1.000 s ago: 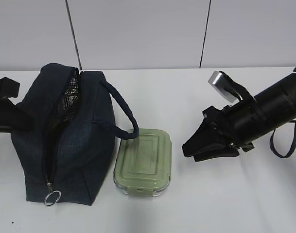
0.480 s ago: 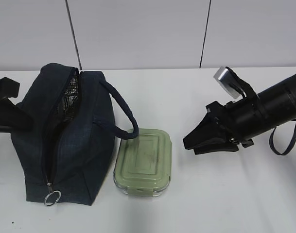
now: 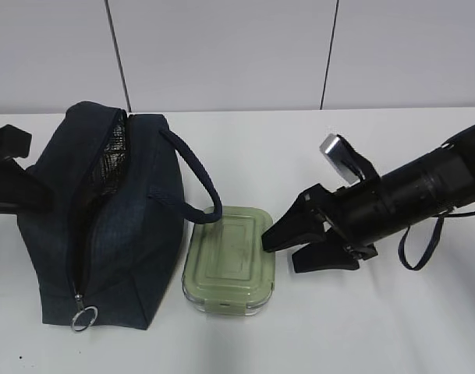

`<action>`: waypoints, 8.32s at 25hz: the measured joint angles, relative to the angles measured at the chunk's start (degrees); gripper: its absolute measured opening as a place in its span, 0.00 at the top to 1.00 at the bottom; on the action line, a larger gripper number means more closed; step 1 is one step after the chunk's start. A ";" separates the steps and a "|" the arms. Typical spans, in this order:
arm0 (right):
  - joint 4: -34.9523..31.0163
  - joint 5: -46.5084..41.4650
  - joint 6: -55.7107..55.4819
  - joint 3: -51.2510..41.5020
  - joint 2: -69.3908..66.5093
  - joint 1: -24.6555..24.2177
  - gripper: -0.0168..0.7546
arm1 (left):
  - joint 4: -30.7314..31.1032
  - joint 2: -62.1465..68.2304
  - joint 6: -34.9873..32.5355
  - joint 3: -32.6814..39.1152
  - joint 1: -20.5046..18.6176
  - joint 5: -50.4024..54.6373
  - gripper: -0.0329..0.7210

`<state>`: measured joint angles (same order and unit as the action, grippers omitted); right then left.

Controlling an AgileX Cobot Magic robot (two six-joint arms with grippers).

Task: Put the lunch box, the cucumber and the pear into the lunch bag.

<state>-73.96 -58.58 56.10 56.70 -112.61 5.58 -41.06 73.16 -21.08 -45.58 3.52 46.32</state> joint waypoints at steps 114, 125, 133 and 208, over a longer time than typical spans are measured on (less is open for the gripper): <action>0.88 12.58 -9.65 23.12 -3.08 16.80 0.50 | -0.48 0.00 0.00 0.00 0.06 0.44 0.98; 0.26 14.39 -11.24 32.74 -9.96 21.65 0.45 | -0.31 0.00 0.00 0.00 0.06 0.44 0.98; -2.42 12.69 -11.36 38.67 -10.19 21.61 0.32 | 0.01 0.02 0.00 0.00 0.06 0.19 0.98; 68.57 -13.46 -47.14 51.01 -0.74 13.46 0.97 | -10.17 15.02 0.00 -12.60 17.30 -8.39 0.98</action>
<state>-5.39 -72.04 8.96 107.70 -113.35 19.04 -51.23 88.18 -21.08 -58.18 20.82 37.93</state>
